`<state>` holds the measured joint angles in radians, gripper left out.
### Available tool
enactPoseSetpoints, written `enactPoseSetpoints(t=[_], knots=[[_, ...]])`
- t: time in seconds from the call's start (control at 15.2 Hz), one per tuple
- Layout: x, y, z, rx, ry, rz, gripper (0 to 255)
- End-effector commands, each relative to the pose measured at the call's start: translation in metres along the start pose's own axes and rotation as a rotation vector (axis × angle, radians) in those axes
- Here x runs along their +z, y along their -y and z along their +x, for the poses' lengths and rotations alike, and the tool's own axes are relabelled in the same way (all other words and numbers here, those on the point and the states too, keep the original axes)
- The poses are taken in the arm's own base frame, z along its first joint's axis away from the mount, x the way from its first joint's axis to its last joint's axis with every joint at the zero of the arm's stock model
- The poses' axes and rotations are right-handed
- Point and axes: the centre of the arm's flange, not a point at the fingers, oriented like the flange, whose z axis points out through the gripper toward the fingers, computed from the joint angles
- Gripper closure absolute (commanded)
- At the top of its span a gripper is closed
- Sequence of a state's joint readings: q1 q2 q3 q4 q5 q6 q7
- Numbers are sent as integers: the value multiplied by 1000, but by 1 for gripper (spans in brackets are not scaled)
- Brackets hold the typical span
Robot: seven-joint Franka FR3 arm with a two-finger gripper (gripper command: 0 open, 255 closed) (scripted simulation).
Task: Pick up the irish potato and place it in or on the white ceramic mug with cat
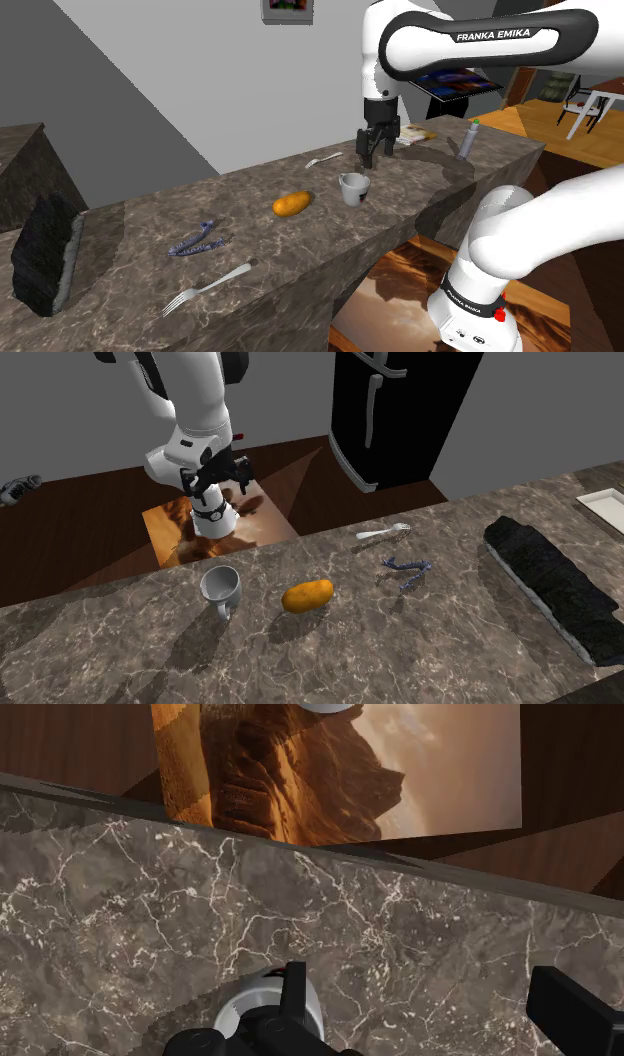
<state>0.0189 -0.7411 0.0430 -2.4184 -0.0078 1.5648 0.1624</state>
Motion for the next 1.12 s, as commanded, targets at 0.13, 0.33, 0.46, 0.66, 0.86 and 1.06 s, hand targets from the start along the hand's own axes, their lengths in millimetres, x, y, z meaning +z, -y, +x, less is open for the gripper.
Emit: enactPoseSetpoints(t=[0.13,0.33,0.46,0.66,0.86,1.06], knots=[[13,-2,20,-107,-16,-3,0],[32,0,52,-267,-39,-8,0],[44,4,72,-374,-54,-12,0],[62,13,103,-534,-78,-16,0],[79,28,131,-695,-101,-21,0],[95,46,158,-855,-124,-26,0]])
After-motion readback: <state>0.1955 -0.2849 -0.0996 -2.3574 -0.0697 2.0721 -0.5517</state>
